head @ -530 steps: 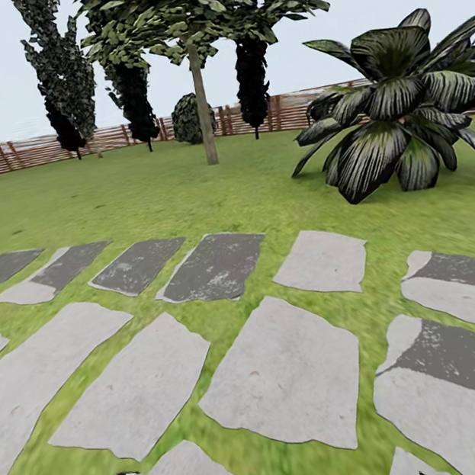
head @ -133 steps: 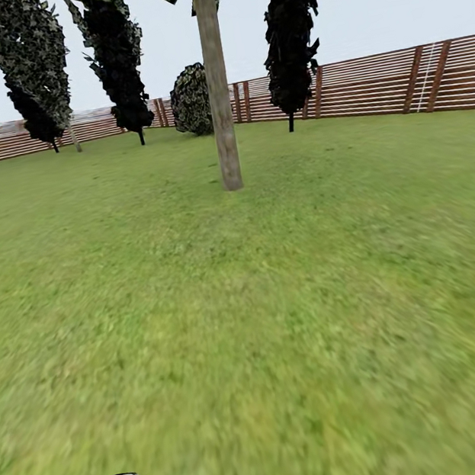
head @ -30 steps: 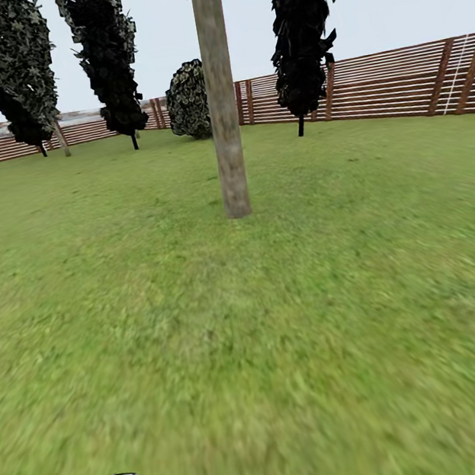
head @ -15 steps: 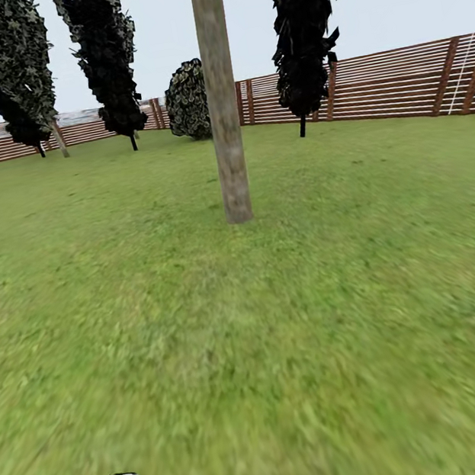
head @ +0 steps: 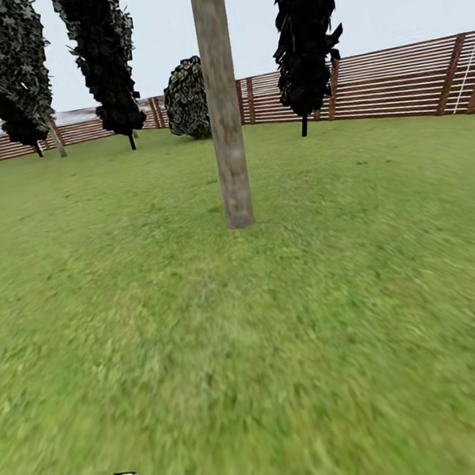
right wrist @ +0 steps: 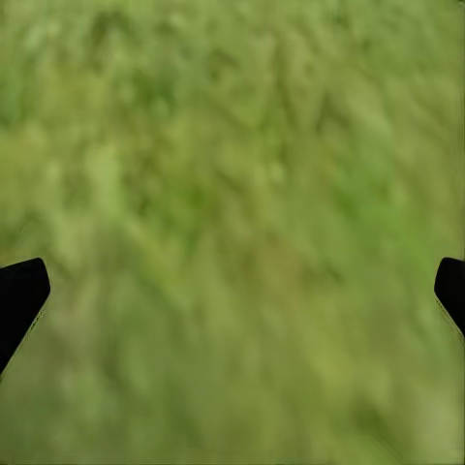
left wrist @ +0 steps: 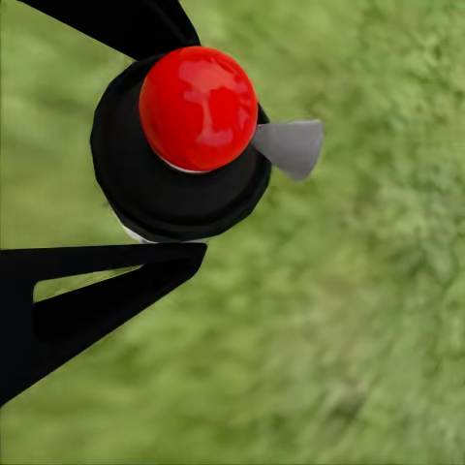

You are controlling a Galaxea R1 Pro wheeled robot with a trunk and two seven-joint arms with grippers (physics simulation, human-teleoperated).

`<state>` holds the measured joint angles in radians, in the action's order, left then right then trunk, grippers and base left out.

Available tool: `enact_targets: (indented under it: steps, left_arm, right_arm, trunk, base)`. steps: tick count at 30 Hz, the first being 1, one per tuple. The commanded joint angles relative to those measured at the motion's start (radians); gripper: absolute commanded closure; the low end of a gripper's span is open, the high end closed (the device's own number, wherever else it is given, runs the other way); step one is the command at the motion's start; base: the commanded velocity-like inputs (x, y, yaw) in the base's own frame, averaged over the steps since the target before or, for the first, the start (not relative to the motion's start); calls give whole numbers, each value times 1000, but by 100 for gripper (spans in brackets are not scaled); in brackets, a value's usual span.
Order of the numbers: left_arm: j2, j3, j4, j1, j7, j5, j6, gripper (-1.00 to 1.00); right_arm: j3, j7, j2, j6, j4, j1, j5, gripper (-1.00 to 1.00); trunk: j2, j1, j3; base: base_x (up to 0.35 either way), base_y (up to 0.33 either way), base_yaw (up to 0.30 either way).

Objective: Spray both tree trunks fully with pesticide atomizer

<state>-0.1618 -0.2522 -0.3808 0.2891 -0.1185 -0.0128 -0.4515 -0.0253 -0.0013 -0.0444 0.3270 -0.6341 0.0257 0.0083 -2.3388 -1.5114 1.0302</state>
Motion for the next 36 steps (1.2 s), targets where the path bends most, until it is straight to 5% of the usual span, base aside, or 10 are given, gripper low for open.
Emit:
enact_targets:
  steps: [1, 36]
  left_arm:
    - [1, -9, 1, 1, -10, -1, -2, 100]
    - [1, -9, 0, 1, -10, -1, -3, 100]
  right_arm:
    - [-1, 0, 0, 3, 1, 0, 1, -100]
    - [1, 3, 1, 4, 2, 0, 1, -100]
  trunk:
    - [0, 0, 1]
    - [0, 0, 2]
  base:
    - [338, 0, 0]
    - [338, 0, 0]
